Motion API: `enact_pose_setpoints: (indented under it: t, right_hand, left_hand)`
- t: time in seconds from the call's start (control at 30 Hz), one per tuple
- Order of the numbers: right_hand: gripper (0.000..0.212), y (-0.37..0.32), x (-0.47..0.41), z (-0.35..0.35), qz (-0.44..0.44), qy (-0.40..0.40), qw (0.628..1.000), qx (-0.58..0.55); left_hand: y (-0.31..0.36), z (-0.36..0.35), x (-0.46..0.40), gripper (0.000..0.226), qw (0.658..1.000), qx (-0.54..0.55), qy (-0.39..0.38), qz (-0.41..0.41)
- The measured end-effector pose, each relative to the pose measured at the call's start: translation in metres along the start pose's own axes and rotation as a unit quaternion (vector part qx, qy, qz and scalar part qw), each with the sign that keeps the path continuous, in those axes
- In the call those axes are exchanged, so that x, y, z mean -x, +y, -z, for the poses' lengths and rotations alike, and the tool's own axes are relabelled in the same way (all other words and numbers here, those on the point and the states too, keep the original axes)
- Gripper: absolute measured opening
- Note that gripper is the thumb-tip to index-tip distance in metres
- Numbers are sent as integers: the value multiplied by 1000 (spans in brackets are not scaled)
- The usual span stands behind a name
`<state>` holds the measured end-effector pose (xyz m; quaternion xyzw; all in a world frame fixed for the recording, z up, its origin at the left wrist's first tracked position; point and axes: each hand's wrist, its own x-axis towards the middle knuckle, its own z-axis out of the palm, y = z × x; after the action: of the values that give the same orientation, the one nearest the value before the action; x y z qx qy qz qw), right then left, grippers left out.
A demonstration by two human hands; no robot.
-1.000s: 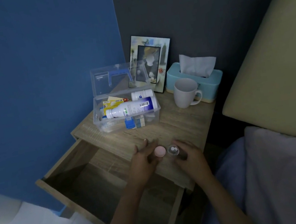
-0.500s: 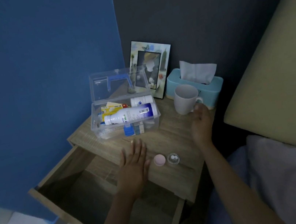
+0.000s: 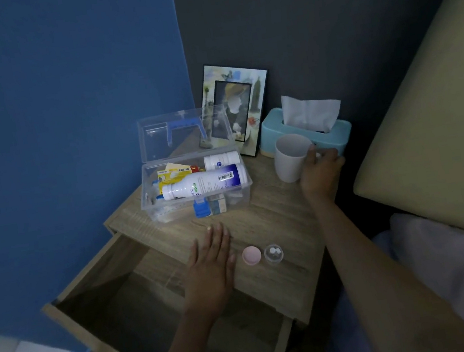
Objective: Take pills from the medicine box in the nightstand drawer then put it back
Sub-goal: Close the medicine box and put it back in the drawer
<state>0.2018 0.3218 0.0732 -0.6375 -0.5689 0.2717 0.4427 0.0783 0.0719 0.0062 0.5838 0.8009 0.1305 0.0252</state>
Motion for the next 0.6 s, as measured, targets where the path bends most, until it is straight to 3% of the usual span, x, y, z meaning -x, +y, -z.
enact_pose_setpoints:
  t: [0.17, 0.33, 0.47, 0.6]
  right_hand:
    - [42, 7, 3, -8, -27, -10, 991, -129]
    - [40, 9, 12, -4, -3, -13, 991, -131]
    - [26, 10, 33, 17, 33, -23, 990, -136]
    - [31, 19, 60, 38, 23, -38, 983, -180]
  left_hand:
    - [-1, -3, -1, 55, 1000, -3, -3, 1]
    - [-1, -3, -1, 57, 1000, -11, -2, 3]
    - [-2, -4, 0, 57, 1000, -7, -3, 2]
    - [-1, -4, 0, 56, 1000, -11, -4, 3]
